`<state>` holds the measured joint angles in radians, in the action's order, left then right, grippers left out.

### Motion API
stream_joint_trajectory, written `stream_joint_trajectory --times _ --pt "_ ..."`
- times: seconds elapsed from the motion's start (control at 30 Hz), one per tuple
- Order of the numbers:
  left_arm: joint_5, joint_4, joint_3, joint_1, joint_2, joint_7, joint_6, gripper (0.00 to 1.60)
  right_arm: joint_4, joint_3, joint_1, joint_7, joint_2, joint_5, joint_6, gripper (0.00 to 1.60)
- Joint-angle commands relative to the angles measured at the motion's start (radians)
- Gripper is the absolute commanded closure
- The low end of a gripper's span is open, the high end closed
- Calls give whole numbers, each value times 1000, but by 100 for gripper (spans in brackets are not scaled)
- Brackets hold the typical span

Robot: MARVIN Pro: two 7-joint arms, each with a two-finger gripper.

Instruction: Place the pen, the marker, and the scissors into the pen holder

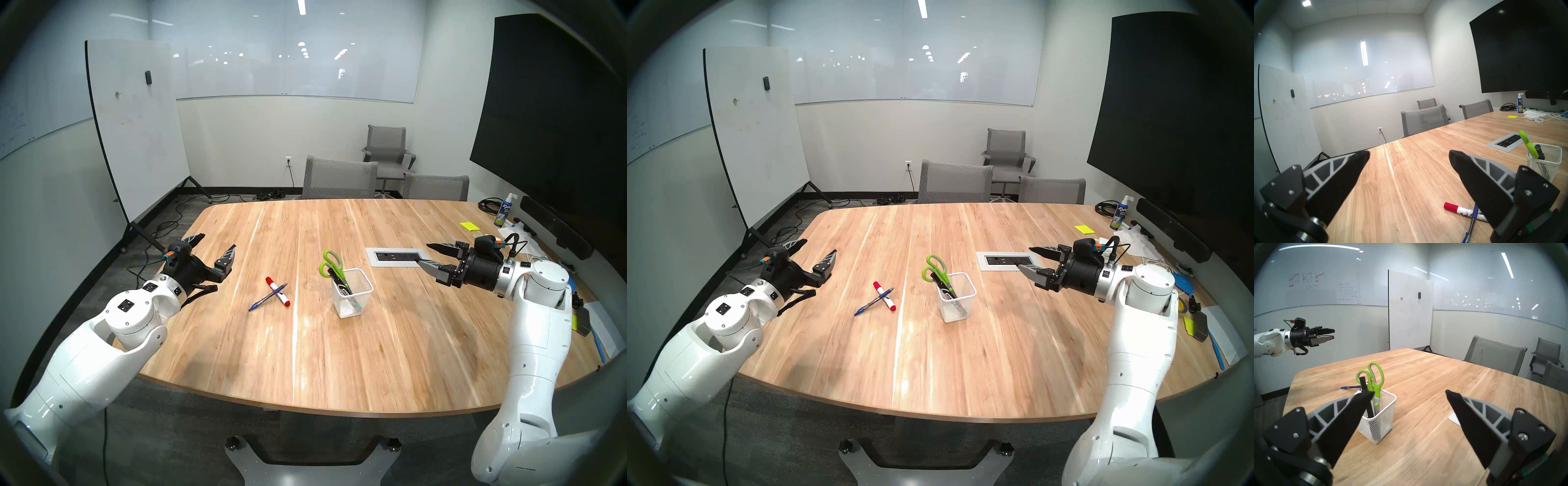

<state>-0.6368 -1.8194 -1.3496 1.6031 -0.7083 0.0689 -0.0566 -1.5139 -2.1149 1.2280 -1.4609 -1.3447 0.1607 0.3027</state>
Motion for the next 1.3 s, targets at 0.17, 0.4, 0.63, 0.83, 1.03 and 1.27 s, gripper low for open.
stream_joint_trajectory --times 0.17,0.4,0.63,0.83,1.03,1.27 --pt "1 -19 -8 -10 -1 1 -10 0 -26 -10 -14 -16 0 -9 -20 0" --pt "0 -19 -8 -11 0 2 -11 0 -26 -13 -16 -19 -3 -5 -22 0" --pt "0 -19 -7 -11 0 2 -11 0 -26 -14 -17 -21 -4 -3 -22 0" --pt "0 -19 -7 -11 1 2 -11 0 -26 -15 -17 -22 -5 -1 -23 0" --pt "-1 -19 -7 -11 1 3 -11 0 -26 -16 -18 -23 -6 0 -23 0" --pt "-9 -20 -8 -9 -1 3 -10 0 -26 -17 -18 -23 -7 1 -23 0"
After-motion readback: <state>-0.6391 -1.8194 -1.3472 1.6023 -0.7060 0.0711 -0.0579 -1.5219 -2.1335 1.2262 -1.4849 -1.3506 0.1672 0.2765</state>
